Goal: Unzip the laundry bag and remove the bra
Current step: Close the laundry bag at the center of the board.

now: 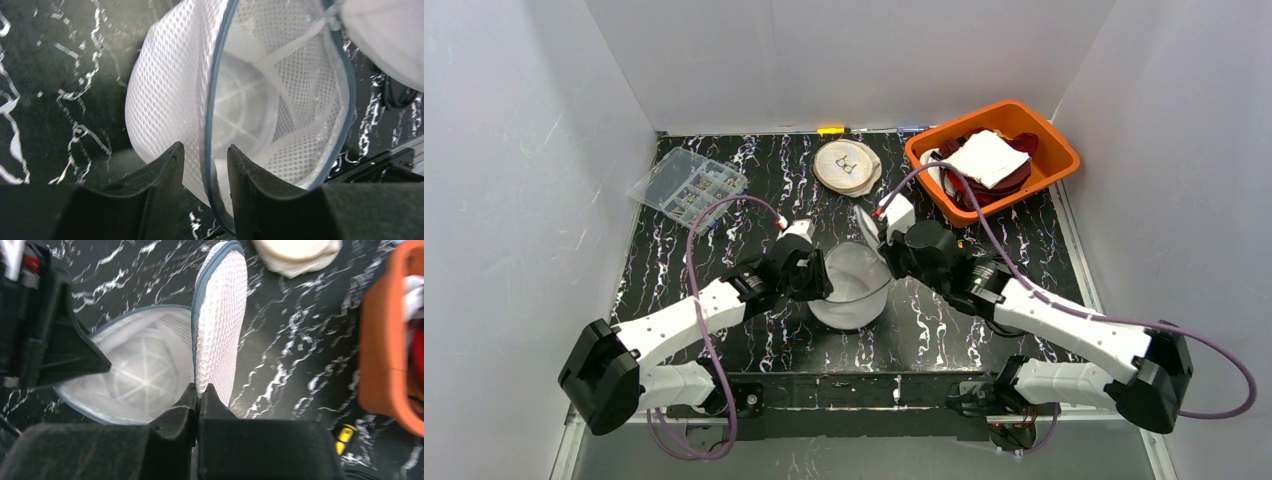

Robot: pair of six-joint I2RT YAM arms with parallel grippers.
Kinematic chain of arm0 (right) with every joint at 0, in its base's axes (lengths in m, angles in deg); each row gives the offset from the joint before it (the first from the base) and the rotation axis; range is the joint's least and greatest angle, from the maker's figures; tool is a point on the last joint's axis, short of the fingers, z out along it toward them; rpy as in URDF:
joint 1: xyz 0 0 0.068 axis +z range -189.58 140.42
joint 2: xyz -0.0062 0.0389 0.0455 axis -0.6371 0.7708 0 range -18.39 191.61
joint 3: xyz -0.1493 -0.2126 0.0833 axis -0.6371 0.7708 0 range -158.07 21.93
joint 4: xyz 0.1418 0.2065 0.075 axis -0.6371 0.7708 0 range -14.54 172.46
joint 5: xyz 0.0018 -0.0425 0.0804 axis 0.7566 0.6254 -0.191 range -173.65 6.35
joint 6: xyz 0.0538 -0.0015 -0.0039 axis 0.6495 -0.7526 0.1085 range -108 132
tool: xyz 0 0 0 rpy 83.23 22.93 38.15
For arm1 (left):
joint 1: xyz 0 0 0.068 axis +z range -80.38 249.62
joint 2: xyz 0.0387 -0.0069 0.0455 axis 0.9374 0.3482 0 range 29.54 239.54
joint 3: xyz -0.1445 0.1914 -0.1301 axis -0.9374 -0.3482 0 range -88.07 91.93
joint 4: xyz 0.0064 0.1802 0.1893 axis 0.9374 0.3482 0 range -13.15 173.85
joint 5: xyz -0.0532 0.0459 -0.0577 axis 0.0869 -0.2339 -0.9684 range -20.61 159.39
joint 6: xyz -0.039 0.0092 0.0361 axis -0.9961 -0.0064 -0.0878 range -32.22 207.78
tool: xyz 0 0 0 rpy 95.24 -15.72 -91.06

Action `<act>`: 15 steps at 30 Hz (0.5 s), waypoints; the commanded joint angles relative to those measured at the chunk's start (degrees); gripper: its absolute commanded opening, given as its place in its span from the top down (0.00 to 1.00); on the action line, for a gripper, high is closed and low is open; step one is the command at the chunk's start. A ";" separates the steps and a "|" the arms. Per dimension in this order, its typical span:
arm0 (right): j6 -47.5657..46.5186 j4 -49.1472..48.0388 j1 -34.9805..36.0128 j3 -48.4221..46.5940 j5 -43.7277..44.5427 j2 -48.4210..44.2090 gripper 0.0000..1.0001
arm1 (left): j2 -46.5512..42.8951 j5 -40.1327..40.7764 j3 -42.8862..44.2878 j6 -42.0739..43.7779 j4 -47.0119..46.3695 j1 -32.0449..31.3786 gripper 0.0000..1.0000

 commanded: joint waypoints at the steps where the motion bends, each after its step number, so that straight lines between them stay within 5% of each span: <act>1: -2.63 8.38 3.23 -6.83 15.51 -3.70 0.99 | 4.01 -2.23 5.43 -0.43 -3.98 0.25 0.66; 9: -5.30 13.66 16.36 -8.29 38.82 -1.37 0.99 | 15.38 -7.48 10.77 -2.32 -14.35 0.26 0.81; 15: -6.57 9.87 19.74 -5.53 47.07 6.13 0.99 | 17.70 -8.31 12.12 -2.72 -14.03 0.25 0.80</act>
